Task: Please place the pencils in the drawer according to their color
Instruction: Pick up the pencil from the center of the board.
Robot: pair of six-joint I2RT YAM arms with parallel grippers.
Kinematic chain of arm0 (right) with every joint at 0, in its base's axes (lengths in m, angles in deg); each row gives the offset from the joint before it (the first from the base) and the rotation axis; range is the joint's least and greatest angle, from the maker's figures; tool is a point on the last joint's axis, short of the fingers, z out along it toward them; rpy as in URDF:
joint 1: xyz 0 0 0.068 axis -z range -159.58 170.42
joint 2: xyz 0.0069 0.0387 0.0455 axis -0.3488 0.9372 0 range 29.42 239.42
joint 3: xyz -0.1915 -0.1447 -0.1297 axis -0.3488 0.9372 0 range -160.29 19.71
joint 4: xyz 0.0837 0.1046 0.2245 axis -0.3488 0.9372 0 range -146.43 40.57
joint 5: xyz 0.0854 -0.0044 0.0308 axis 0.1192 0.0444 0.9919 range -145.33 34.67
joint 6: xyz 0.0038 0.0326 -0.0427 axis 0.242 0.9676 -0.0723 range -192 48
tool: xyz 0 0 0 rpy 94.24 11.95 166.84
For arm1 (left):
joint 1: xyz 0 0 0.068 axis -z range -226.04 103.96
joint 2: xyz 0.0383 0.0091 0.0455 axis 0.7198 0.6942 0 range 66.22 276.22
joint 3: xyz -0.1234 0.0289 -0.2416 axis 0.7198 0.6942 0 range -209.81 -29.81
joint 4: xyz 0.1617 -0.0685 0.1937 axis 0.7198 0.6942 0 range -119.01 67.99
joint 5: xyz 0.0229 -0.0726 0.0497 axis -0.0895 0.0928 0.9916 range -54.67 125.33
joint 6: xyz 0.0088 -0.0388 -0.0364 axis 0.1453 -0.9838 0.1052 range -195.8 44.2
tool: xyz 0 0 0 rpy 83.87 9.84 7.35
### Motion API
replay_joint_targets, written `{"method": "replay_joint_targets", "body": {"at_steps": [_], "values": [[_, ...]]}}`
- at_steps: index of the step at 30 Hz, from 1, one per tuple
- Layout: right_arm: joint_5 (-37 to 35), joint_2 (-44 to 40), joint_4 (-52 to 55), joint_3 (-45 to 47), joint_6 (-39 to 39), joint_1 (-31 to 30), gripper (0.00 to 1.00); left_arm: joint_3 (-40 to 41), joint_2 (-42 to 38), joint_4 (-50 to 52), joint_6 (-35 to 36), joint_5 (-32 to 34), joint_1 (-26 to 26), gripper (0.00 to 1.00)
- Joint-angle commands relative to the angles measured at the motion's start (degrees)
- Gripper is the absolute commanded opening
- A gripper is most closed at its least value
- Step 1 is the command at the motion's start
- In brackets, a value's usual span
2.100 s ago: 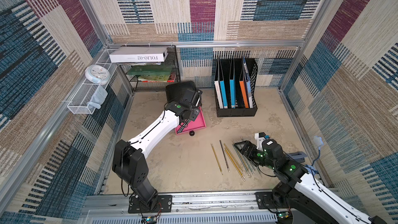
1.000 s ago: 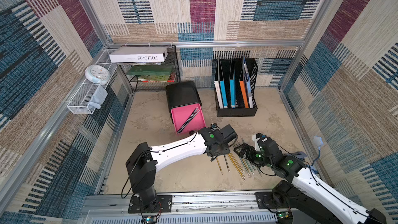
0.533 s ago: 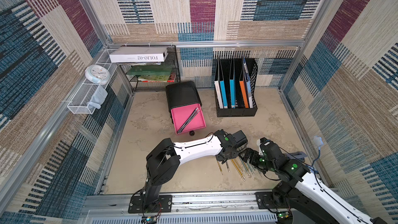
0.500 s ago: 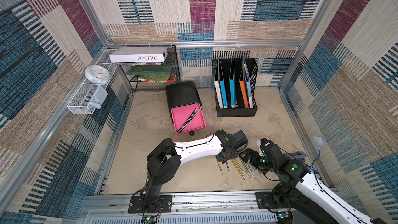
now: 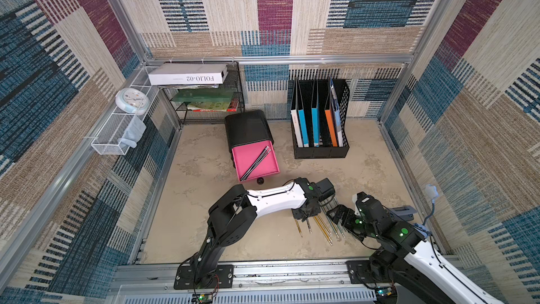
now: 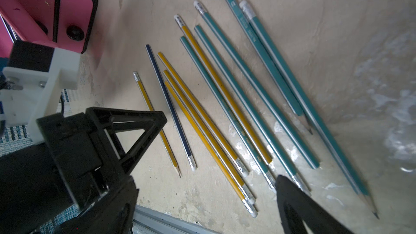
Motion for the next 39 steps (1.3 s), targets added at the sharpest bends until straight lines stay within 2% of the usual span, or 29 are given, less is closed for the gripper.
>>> {"method": "replay_joint_targets", "body": {"at_steps": [1,11,19,39], "values": [[-0.64,-0.02,0.78,0.22,0.41,0.0,0.99,-0.7,0.88,0.98,0.99,0.21,-0.46,0.37],[-0.91,0.09,0.59,0.09,0.63,-0.01,0.99,-3.05,4.03,1.59,1.69,-0.29,-0.86,0.34],[-1.0,0.04,0.53,-0.03,0.7,0.0,0.99,-1.92,4.88,1.85,0.95,-1.13,-1.09,0.29],[-1.44,-0.5,0.62,-0.4,0.88,0.0,0.99,-0.91,5.84,1.87,0.81,-2.18,-1.48,0.05]]}}
